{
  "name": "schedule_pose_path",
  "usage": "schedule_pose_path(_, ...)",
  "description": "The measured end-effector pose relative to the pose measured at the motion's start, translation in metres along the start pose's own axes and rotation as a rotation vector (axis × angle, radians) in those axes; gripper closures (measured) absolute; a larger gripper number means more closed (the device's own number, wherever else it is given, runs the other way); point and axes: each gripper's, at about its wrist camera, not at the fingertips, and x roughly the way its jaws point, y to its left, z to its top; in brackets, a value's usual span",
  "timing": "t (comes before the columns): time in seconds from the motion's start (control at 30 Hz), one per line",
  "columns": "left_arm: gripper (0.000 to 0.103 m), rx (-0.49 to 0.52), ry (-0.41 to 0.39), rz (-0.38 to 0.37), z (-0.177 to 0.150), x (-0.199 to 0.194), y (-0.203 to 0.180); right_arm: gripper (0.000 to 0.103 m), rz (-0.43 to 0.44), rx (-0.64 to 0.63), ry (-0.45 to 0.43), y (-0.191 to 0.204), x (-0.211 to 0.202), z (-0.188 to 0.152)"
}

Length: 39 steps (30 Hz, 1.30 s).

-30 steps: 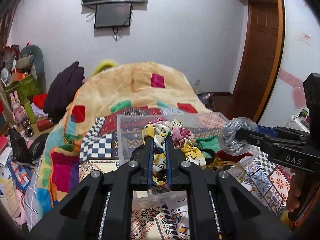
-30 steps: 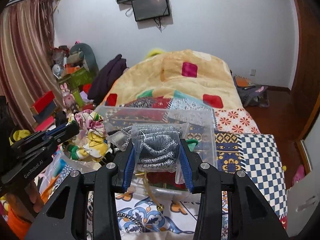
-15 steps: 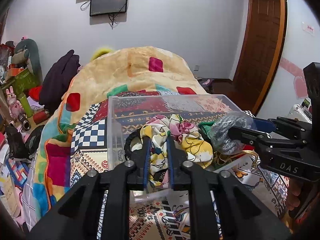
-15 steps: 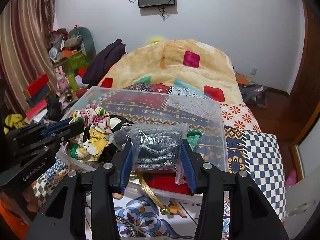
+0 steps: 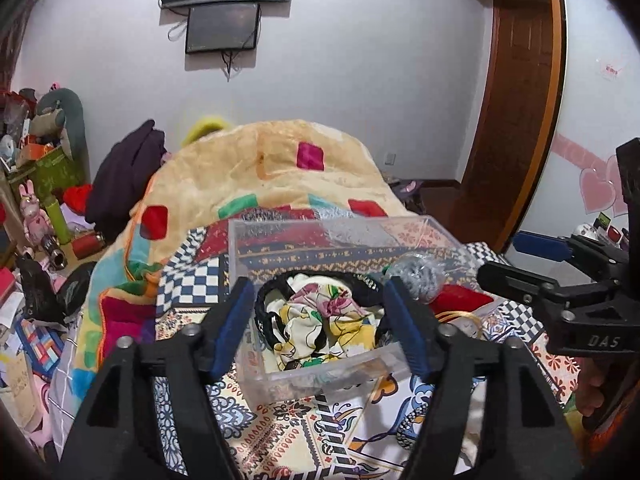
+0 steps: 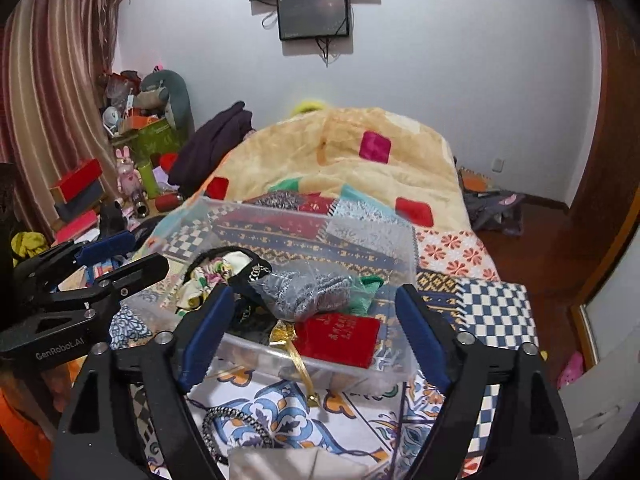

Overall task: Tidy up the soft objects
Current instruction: 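Lower the floral cloth and silver scrubber into the clear box and release, then grasp the beaded bracelet with the left tool while the right tool grasps the white cloth bag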

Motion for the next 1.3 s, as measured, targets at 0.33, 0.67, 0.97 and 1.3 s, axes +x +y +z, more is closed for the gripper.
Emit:
schedule_pose_path(0.33, 0.004, -0.012, -0.042, -0.037, 0.0, -0.036, -0.009, 0.014, 0.017, -0.042, 0.003, 0.004, -0.032, -0.018)
schedule_pose_path(0.67, 0.002, 0.025, 0.072, -0.048, -0.04, -0.03, -0.022, 0.014, 0.067, 0.004, 0.183, -0.004, -0.018, -0.066)
schedule_pose_path(0.97, 0.003, 0.077, 0.209, -0.034, -0.08, 0.002, -0.036, 0.022, 0.13, 0.013, 0.32, 0.001, 0.004, -0.104)
schedule_pose_path(1.3, 0.039, 0.083, 0.35, -0.098, -0.091, 0.038, -0.04, 0.043, 0.15, 0.03, 0.368, -0.001, 0.016, -0.113)
